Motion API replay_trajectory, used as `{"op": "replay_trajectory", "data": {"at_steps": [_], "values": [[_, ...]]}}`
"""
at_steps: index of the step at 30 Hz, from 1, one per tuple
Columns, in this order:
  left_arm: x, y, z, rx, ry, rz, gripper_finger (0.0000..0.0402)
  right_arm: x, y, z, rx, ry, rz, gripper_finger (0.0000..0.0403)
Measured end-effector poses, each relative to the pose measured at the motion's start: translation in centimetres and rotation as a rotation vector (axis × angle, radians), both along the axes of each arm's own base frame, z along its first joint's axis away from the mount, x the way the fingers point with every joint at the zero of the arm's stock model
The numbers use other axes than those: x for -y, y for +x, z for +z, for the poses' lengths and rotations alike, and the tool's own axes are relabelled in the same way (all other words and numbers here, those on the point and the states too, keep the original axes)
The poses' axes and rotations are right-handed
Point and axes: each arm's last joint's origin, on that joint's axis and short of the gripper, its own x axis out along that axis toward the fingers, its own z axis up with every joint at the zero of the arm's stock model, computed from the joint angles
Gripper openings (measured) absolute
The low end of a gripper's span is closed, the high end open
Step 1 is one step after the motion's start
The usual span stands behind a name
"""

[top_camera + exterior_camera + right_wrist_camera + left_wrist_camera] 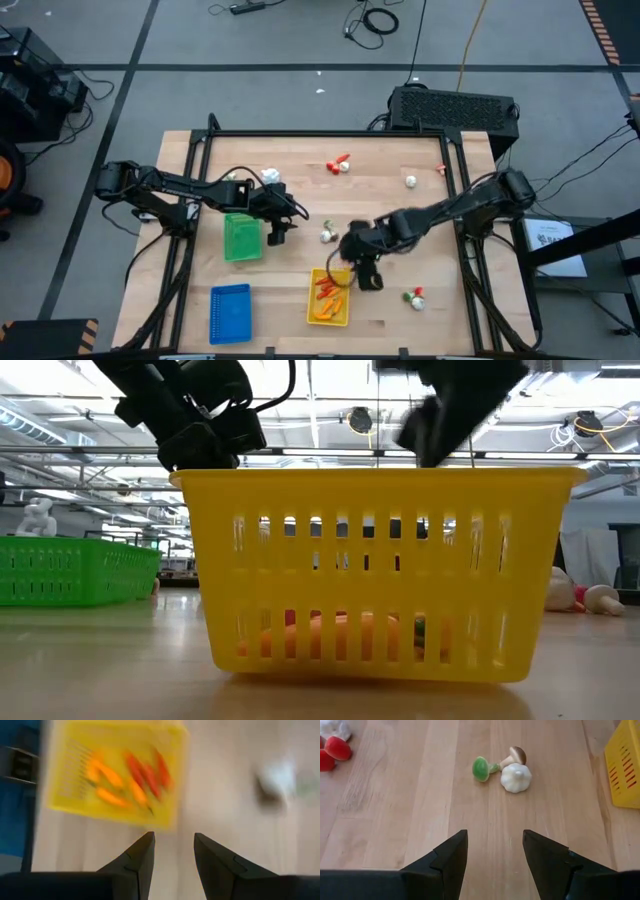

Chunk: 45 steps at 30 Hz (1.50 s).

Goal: Sort produce into baskets
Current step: Put the yellow chili pepper into the yellow basket

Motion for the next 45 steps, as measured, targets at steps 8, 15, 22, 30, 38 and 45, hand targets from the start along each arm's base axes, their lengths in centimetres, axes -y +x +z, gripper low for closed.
{"op": "replay_trajectory", "data": {"at_steps": [8,15,22,30,38,45], "values": [[0.0,0.1,0.1,0.01,0.016,-0.01,0.0199,5.5,-3.4,-2.1,-0.416,-0.207,-0.463,0.013],[-0.1,0.1,0.1,0.01,0.03,-0.001,0.0199,8.2,-5.8,-3.9,-0.534,-0.279,-0.559,0.013],[-0.1,0.1,0.1,0.009,0.037,-0.005,0.0199,10.4,-9.6,-5.6,-0.491,-0.2,-0.757,0.013],[-0.1,0.2,0.2,0.036,0.054,-0.011,0.0199,10.9,-11.0,-5.9,-0.458,-0.099,-0.905,0.0148],[-0.1,0.3,0.3,0.041,0.055,-0.01,0.0199,10.4,-10.6,-7.6,-0.494,-0.105,-0.89,0.0202],[-0.1,0.1,0.1,0.016,0.054,-0.011,0.0199,8.9,-10.6,-7.7,-0.51,-0.088,-0.911,0.0228]]}}
